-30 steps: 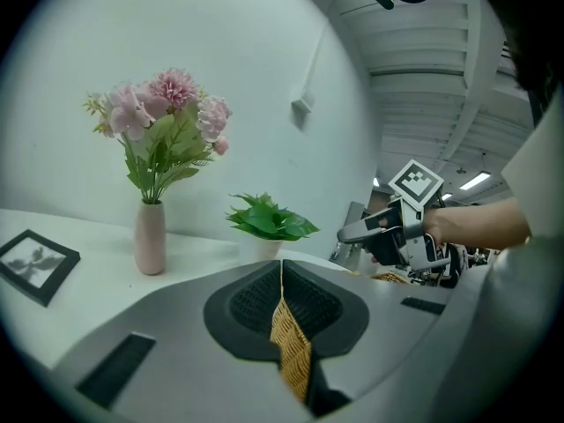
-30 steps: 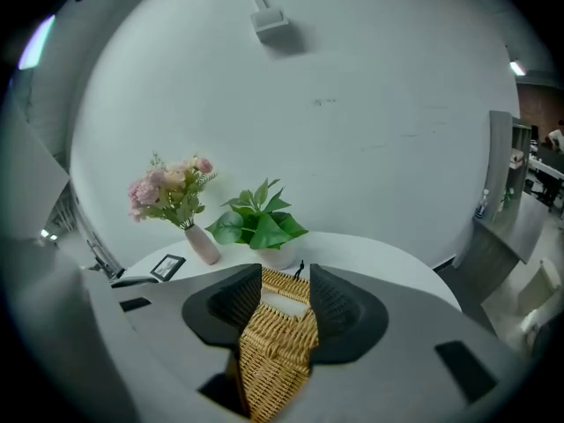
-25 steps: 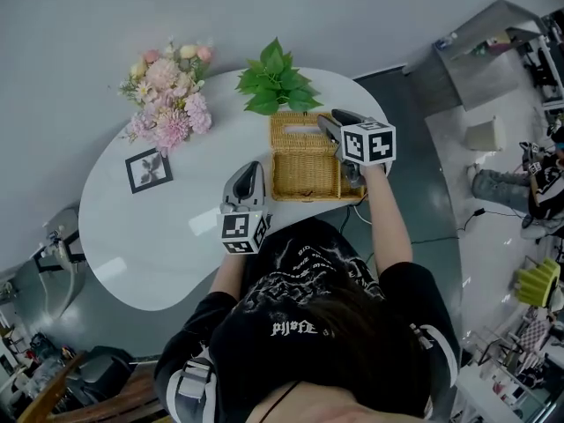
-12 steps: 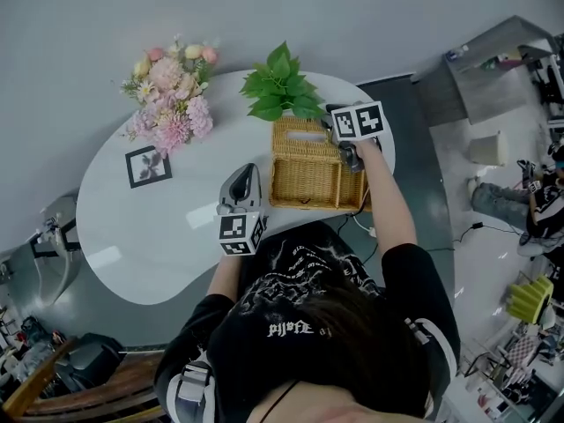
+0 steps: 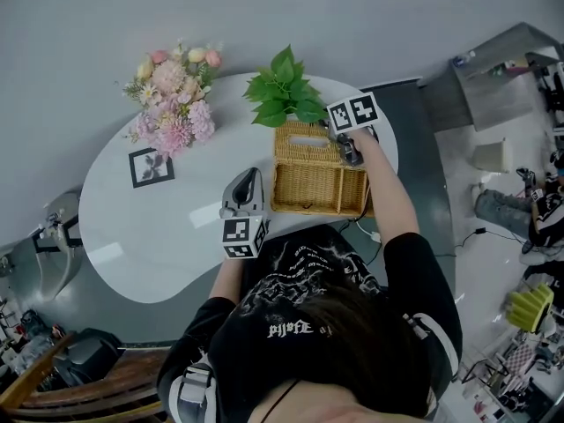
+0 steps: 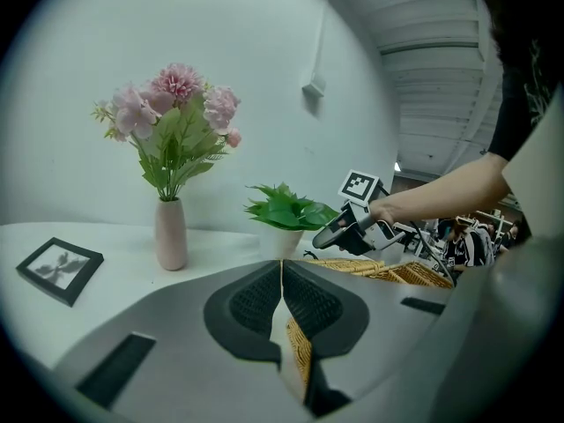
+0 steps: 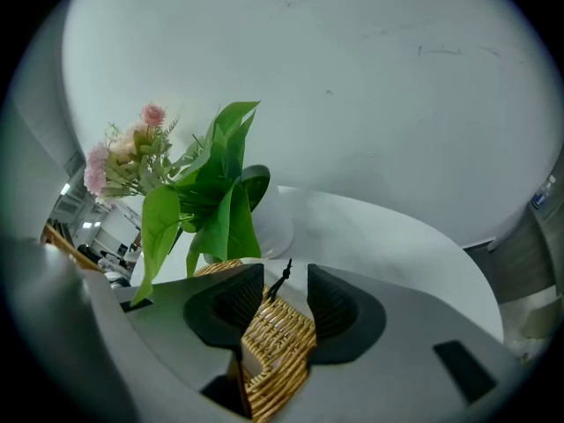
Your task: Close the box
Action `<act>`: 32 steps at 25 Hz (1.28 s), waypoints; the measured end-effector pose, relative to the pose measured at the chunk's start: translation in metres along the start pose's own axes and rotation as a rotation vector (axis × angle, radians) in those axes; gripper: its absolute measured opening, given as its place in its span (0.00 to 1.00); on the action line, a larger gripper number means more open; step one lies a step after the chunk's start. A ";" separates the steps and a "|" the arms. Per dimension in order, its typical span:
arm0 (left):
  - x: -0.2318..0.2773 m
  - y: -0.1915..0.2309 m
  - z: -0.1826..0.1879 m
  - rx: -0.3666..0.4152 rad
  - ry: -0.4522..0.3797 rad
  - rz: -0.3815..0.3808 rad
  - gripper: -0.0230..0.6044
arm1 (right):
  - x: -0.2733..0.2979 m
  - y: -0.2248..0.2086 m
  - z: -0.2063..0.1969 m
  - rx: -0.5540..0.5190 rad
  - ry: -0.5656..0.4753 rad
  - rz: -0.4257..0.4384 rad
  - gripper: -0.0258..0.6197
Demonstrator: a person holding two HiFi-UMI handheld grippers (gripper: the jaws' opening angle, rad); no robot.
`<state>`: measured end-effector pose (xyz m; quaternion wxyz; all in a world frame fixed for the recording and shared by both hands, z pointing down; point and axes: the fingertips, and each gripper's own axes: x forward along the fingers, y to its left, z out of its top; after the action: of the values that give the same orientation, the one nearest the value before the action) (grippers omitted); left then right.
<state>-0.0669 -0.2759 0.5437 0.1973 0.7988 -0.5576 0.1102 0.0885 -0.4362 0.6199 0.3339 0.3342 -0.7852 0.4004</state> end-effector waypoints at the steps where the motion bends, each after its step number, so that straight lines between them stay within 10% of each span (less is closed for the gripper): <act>1: 0.000 0.001 0.000 0.001 0.001 0.006 0.08 | 0.004 0.001 0.000 -0.012 0.017 0.005 0.32; 16: 0.005 0.000 -0.006 -0.012 0.038 0.002 0.08 | 0.037 0.004 -0.011 -0.082 0.204 0.008 0.24; 32: -0.004 0.005 -0.008 -0.017 0.030 0.008 0.08 | 0.029 0.006 -0.006 -0.001 0.147 0.028 0.11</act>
<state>-0.0732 -0.2704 0.5501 0.2119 0.7932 -0.5585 0.1181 0.0695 -0.4364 0.6431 0.3855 0.2926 -0.7633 0.4280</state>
